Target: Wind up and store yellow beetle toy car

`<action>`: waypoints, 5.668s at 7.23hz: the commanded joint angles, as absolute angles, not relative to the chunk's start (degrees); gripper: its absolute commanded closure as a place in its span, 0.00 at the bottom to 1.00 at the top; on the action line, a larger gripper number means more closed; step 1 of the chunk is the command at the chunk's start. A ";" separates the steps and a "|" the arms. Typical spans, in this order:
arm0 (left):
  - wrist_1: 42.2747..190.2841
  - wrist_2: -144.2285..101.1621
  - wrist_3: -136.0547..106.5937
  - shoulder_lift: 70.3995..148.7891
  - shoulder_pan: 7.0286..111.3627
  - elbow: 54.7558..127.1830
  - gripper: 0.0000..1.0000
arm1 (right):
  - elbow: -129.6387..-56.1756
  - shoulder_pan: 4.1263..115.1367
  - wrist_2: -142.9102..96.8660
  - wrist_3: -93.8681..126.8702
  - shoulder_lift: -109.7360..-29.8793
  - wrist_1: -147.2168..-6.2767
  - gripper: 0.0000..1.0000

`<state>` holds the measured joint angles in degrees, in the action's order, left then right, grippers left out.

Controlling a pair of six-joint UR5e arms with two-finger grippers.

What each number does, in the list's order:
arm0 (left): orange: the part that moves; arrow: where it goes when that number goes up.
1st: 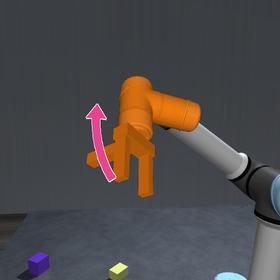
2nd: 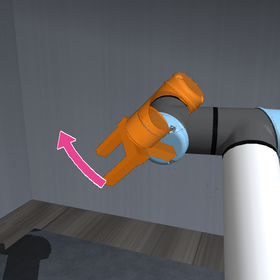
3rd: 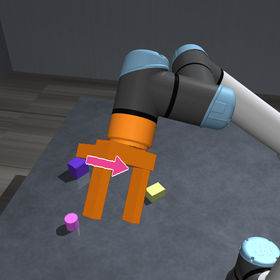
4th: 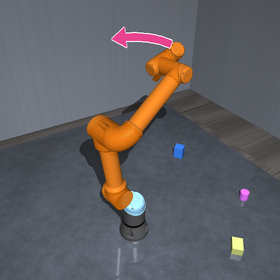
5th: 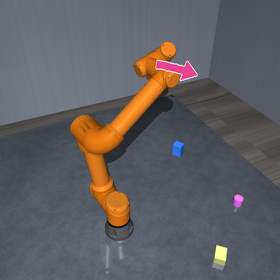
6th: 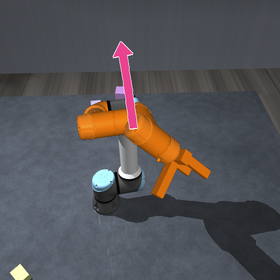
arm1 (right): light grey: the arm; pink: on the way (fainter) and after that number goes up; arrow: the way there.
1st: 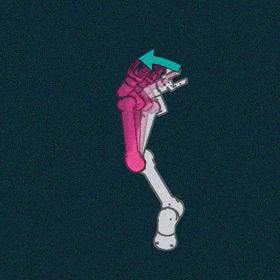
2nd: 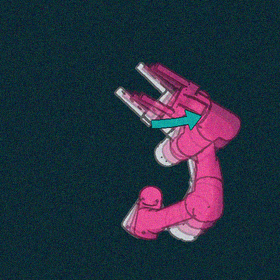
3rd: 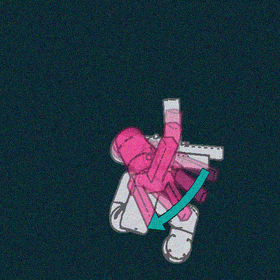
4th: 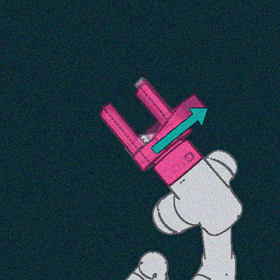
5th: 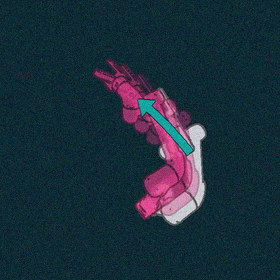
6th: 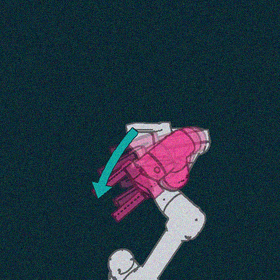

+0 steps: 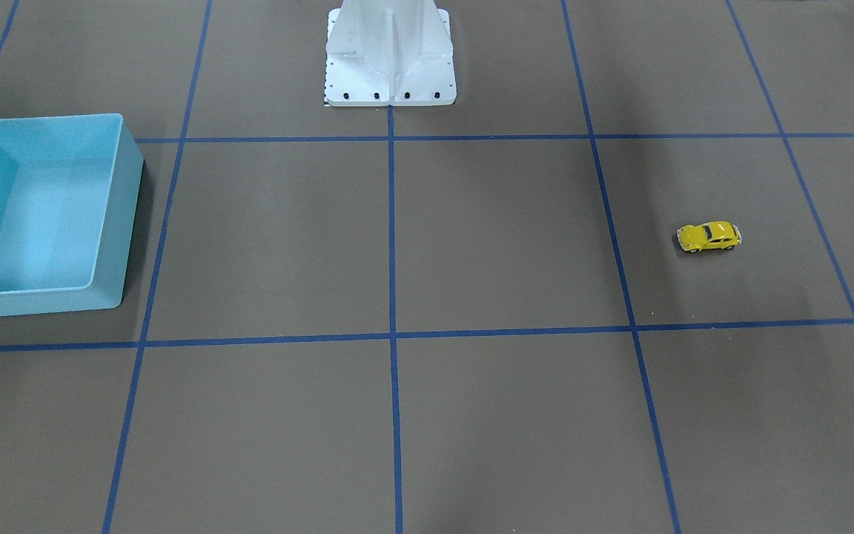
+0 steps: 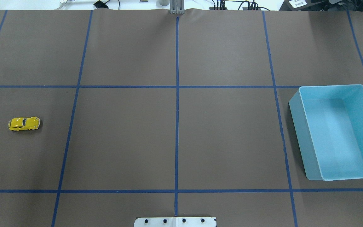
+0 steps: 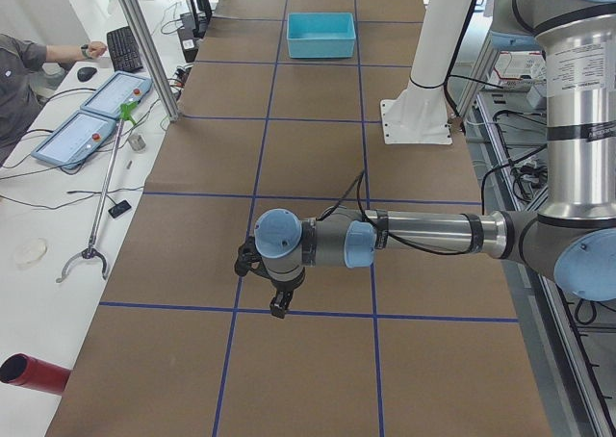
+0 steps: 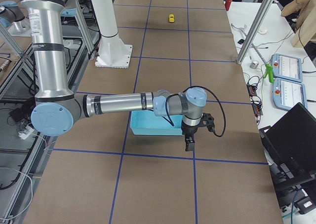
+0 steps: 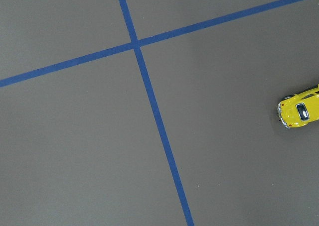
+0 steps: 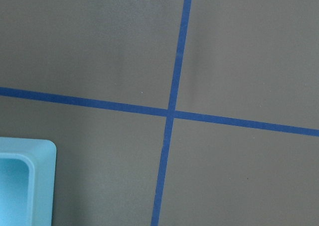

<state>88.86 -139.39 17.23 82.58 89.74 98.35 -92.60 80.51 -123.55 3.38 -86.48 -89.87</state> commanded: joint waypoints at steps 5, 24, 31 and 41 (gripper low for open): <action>88.86 -139.31 17.23 82.97 89.65 98.44 0.00 | -93.08 80.42 -129.10 2.99 -84.55 -88.95 0.00; 97.71 -126.48 38.41 91.94 56.78 111.98 0.00 | -86.31 85.52 -136.50 9.05 -83.05 -84.46 0.00; 106.26 -126.48 38.50 90.71 50.89 101.17 0.00 | -86.66 85.43 -134.65 9.23 -86.03 -75.87 0.00; 109.69 -125.16 38.41 92.90 50.71 94.49 0.00 | -87.01 85.08 -135.18 9.49 -85.52 -76.11 0.00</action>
<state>109.67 -125.28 38.41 92.70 50.72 95.62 -86.93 85.26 -135.08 9.50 -85.59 -75.88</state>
